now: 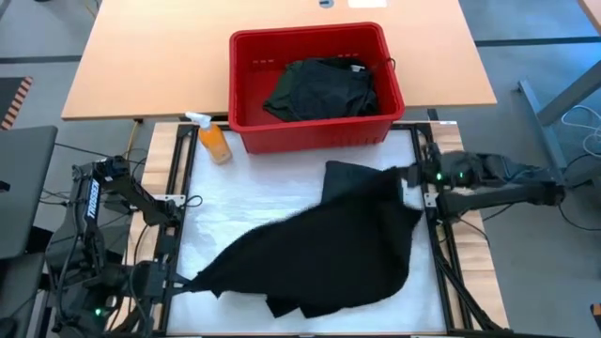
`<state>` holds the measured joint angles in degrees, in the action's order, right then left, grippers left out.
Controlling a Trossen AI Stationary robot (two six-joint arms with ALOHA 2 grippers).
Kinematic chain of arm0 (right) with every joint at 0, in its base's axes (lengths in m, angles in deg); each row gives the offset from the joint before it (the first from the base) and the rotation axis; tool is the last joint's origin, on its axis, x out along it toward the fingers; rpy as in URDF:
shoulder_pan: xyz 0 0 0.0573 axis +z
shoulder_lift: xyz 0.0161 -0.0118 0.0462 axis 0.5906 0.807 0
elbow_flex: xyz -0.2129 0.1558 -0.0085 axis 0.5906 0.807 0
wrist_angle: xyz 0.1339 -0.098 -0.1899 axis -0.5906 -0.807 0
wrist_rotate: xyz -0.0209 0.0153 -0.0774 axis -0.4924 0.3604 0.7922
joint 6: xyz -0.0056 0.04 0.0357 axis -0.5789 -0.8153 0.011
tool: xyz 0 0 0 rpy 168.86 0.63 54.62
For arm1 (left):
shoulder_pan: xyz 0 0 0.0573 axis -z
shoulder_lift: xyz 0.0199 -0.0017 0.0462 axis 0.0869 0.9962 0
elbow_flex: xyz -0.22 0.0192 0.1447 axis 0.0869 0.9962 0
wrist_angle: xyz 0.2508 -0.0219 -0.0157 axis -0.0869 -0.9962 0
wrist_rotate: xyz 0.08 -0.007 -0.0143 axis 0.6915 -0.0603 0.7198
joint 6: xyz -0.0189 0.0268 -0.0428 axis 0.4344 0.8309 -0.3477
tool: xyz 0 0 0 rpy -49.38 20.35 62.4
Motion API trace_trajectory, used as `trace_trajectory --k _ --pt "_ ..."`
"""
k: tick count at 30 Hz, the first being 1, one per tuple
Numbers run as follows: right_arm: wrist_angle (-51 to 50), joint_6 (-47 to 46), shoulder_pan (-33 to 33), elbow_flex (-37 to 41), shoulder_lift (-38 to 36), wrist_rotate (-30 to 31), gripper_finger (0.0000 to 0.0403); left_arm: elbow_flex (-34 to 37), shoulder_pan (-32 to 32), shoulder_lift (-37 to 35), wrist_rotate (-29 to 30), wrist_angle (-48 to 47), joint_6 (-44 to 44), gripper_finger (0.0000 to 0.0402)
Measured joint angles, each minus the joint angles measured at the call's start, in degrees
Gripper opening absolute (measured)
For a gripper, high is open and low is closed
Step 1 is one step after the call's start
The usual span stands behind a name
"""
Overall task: Fold Laundry from Bin
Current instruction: Fold the black shirt
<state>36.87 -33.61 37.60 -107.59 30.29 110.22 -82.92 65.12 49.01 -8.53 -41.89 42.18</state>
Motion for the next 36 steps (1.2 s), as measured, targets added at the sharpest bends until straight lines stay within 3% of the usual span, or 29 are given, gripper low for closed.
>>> trace_trajectory --k 7,14,19,24,31,36 --pt "10.34 4.43 3.95 0.21 -0.67 -2.04 0.0033 0.0 1.31 1.01 -1.19 0.05 -3.63 0.0" --pt "11.08 4.96 5.76 0.15 -3.26 -1.77 0.0039 0.0 3.94 1.29 -0.2 -0.1 -7.89 0.0" --pt "3.59 -3.58 6.72 2.82 -0.61 -3.04 0.0035 0.42 4.89 1.38 0.71 0.09 -9.75 0.0" --pt "6.87 -10.2 8.75 10.22 3.47 -3.44 0.0032 2.53 4.88 1.81 0.19 -0.06 -11.91 0.0" --pt "18.84 -1.03 4.92 11.55 8.49 -1.73 0.0072 3.45 4.89 1.79 0.05 -0.15 -14.49 0.0" --pt "16.83 10.28 0.14 7.53 9.92 -1.89 0.0137 3.45 4.89 1.79 0.06 -0.11 -14.94 0.0"
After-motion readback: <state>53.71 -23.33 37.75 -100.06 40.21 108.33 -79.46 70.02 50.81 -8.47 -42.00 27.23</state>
